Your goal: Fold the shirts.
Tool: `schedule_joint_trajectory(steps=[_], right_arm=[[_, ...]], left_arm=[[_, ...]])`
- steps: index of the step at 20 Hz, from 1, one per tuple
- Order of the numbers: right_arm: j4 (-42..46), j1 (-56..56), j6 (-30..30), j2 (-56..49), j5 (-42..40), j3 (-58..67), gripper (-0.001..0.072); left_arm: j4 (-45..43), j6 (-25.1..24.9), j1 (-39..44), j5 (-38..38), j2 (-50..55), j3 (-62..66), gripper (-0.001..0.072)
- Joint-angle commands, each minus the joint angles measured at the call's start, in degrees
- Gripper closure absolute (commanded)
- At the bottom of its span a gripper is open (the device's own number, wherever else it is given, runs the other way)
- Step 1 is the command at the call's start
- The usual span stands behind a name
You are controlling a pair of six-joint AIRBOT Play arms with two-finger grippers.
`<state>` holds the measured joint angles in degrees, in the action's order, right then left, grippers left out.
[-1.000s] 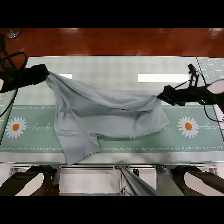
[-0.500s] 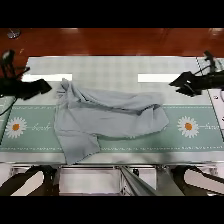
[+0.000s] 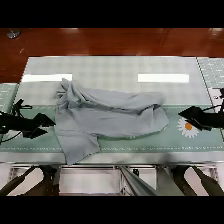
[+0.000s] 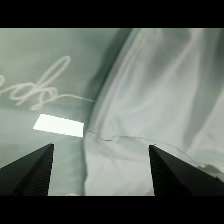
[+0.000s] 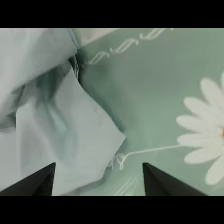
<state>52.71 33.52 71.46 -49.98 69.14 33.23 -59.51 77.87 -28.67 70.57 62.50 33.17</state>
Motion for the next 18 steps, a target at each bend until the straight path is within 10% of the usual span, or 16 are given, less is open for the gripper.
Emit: schedule_joint_trajectory(steps=[1, 9, 11, 18], right_arm=[[-4.0, 0.66, -1.55, 3.1, -1.44, -7.1, 0.0083], [-4.09, 0.68, -1.68, 3.1, 0.61, -7.37, 0.0084], [-1.27, 0.7, 0.72, 3.1, -0.87, -7.34, 0.0083], [-2.67, -2.78, 5.31, -5.01, -4.59, -7.39, 0.0084]], left_arm=[[6.67, -4.31, 0.37, -2.1, 0.68, -2.34, 0.0008], [7.39, -4.35, 9.9, -6.23, 8.57, -2.75, 0.0023], [10.08, -8.33, 10.78, -6.71, 8.48, -2.32, 0.0669], [17.03, -12.74, 10.84, -6.56, 8.37, -0.96, 0.0688]])
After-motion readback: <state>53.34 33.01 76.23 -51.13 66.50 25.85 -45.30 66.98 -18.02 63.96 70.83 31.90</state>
